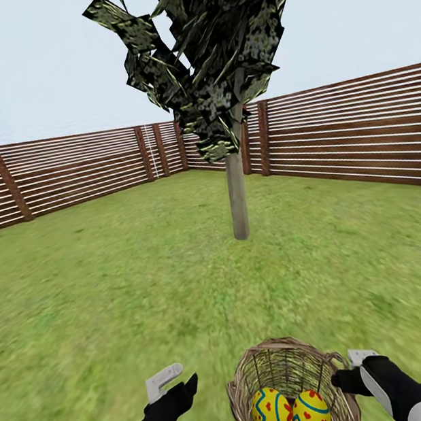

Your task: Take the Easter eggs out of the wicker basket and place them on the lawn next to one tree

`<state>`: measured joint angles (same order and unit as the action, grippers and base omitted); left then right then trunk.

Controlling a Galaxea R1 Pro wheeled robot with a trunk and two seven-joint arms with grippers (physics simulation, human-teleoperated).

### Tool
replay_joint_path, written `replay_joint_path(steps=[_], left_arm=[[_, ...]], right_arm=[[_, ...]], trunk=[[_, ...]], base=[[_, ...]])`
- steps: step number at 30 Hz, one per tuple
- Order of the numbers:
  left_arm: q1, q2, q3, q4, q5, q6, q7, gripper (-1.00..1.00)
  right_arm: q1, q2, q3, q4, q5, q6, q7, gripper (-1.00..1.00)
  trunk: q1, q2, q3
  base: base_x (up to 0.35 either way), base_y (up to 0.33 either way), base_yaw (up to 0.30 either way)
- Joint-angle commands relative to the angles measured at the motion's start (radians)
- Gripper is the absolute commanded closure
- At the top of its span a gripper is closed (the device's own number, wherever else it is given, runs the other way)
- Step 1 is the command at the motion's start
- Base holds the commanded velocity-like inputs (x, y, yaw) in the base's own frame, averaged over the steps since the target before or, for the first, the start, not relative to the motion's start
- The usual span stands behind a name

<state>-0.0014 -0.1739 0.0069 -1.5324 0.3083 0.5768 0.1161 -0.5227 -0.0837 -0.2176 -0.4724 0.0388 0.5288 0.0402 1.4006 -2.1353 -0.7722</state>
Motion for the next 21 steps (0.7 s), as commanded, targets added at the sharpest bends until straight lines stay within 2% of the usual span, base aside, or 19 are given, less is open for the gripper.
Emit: replay_joint_path(steps=[1,6,21], left_arm=[[0.000,-0.001,0.001,-0.002,0.011,0.005,0.007,-1.00],[0.000,-0.001,0.000,-0.001,0.011,0.005,0.007,-1.00],[-0.001,-0.001,-0.001,-0.002,0.011,0.005,0.007,-1.00]], right_arm=[[0.000,0.001,-0.005,-0.002,0.004,0.005,0.004,-1.00],[0.000,0.001,-0.005,-0.002,0.004,0.005,0.004,-1.00],[0.000,0.001,-0.005,-0.002,0.004,0.005,0.004,-1.00]], trunk=[[0.004,-0.008,-0.004],[0.023,-0.043,-0.020],[0.023,-0.043,-0.020]], base=[[0.000,0.000,0.000],[0.000,0.000,0.000],[0.000,0.000,0.000]])
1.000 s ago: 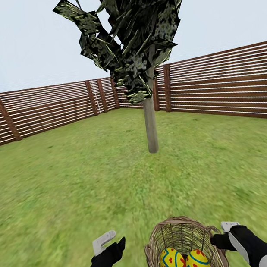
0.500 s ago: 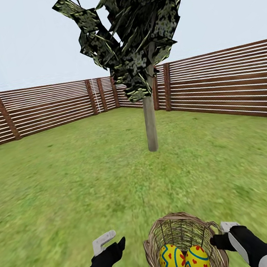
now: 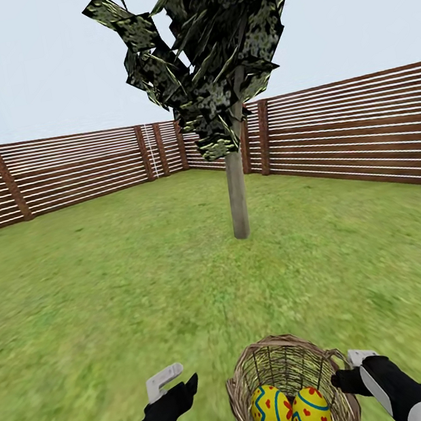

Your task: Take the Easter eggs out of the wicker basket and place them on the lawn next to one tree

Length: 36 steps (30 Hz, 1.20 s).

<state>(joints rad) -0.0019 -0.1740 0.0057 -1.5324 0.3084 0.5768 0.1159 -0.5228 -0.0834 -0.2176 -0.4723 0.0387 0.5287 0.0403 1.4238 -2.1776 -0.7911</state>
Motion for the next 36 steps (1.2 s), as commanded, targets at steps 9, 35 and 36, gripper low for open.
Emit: replay_joint_path(steps=[9,35,36], left_arm=[[0.000,-0.001,0.000,-0.001,0.011,0.005,0.007,-1.00],[0.000,-0.001,0.000,-0.001,0.011,0.005,0.006,-1.00],[0.000,-0.001,0.000,-0.001,0.011,0.005,0.006,-1.00]], right_arm=[[0.000,0.001,-0.005,-0.002,0.004,0.005,0.006,-1.00],[0.000,0.000,-0.005,-0.002,0.004,0.004,0.004,1.00],[0.000,0.000,-0.005,-0.002,0.004,0.004,0.004,1.00]], trunk=[[0.000,0.000,-0.001],[0.000,0.000,-0.001],[0.000,0.000,-0.001]], base=[[0.000,0.000,0.000],[0.000,0.000,0.000],[0.000,0.000,0.000]])
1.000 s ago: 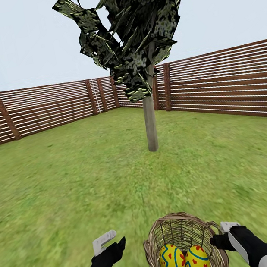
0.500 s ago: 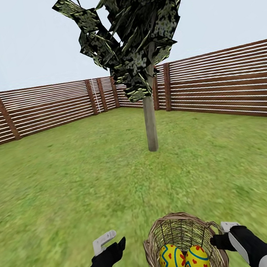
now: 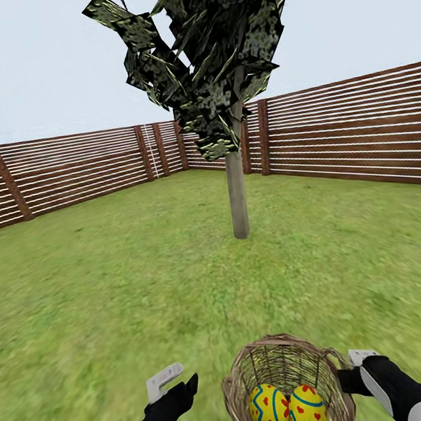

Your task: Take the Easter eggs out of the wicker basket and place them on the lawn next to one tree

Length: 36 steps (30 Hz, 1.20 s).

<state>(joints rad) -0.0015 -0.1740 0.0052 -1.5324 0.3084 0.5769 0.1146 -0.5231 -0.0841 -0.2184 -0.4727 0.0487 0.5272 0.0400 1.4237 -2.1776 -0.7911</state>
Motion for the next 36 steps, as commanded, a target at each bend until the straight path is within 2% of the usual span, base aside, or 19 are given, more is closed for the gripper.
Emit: replay_joint_path(steps=[1,17,24,36], left_arm=[[0.000,-0.001,0.000,-0.002,0.011,0.005,0.007,-1.00],[0.000,-0.001,0.001,0.002,0.012,0.003,0.007,-1.00],[0.000,-0.001,0.001,0.008,0.028,-0.001,0.005,-1.00],[0.000,-0.001,0.001,0.008,0.028,-0.002,0.004,-1.00]], right_arm=[[0.000,0.001,-0.004,-0.001,-0.006,0.005,0.004,1.00],[0.000,0.001,-0.006,-0.001,-0.006,0.005,0.004,1.00],[0.000,0.000,-0.006,-0.001,-0.006,0.005,0.006,1.00],[0.000,-0.002,-0.006,-0.003,-0.005,0.005,0.006,1.00]], trunk=[[0.000,0.000,-0.001],[0.000,0.000,-0.001],[0.000,0.000,-0.001],[-0.046,0.084,0.037]], base=[[0.000,0.000,0.000],[0.000,0.000,0.000],[0.000,0.000,0.000],[0.000,0.000,0.000]])
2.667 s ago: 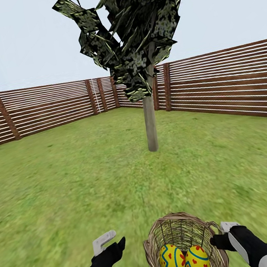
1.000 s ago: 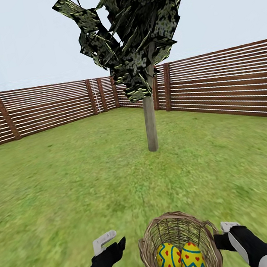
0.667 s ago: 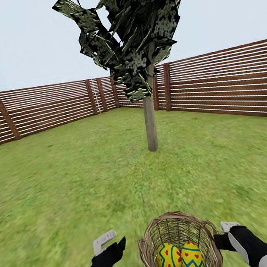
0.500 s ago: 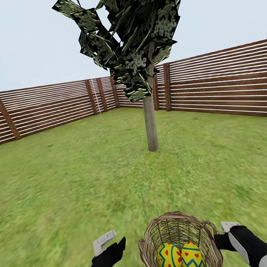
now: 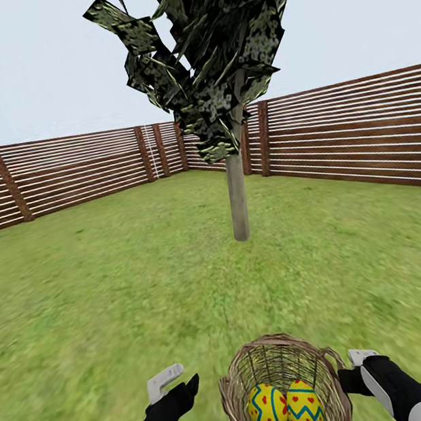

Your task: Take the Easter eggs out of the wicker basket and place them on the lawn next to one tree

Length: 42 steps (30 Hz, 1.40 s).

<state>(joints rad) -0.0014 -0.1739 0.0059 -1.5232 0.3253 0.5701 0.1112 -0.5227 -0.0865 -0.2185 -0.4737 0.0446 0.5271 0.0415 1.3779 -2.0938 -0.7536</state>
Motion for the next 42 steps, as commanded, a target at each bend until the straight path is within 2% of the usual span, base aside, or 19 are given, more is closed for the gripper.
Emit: replay_joint_path(steps=[1,5,8,11,18,22,30,42], left_arm=[[0.000,-0.001,0.000,-0.002,0.011,0.005,0.007,-1.00],[0.000,-0.001,-0.001,0.012,0.010,0.004,0.007,-1.00],[0.000,-0.001,-0.001,0.016,0.009,0.004,0.007,-1.00],[0.000,-0.001,-0.001,0.017,0.009,0.005,0.007,-1.00],[0.000,-0.001,0.002,0.017,0.009,0.004,0.010,-1.00],[0.000,-0.001,0.004,0.017,0.009,-0.011,0.013,-1.00],[0.000,-0.001,0.002,0.039,0.009,-0.039,0.016,-1.00],[0.000,-0.001,0.003,0.040,0.009,-0.042,0.016,-1.00]], right_arm=[[0.000,0.001,-0.006,-0.002,-0.001,0.005,0.004,1.00],[0.000,0.000,-0.006,-0.002,-0.002,0.006,0.004,1.00],[0.000,-0.017,-0.007,-0.007,-0.003,0.007,0.007,1.00],[0.000,-0.020,-0.007,-0.037,-0.002,0.010,0.003,1.00],[0.000,-0.020,-0.007,-0.103,-0.002,0.008,-0.002,1.00],[0.000,-0.018,-0.007,-0.167,-0.003,0.008,-0.046,1.00],[0.000,-0.015,-0.007,-0.164,-0.008,0.006,-0.051,1.00],[0.000,-0.023,-0.013,-0.162,-0.007,0.005,-0.050,1.00]], trunk=[[-0.004,0.007,0.002],[-0.019,0.035,0.015],[-0.031,0.056,0.024],[-0.042,0.077,0.034],[-0.042,0.077,0.034],[-0.042,0.077,0.034],[-0.042,0.077,0.034],[-0.042,0.077,0.034]], base=[[0.000,0.000,0.000],[0.000,0.000,0.000],[0.000,0.000,0.000],[0.000,0.000,0.000],[0.035,0.000,0.000],[0.300,0.000,0.000],[0.331,0.000,0.000],[0.332,0.000,0.000]])
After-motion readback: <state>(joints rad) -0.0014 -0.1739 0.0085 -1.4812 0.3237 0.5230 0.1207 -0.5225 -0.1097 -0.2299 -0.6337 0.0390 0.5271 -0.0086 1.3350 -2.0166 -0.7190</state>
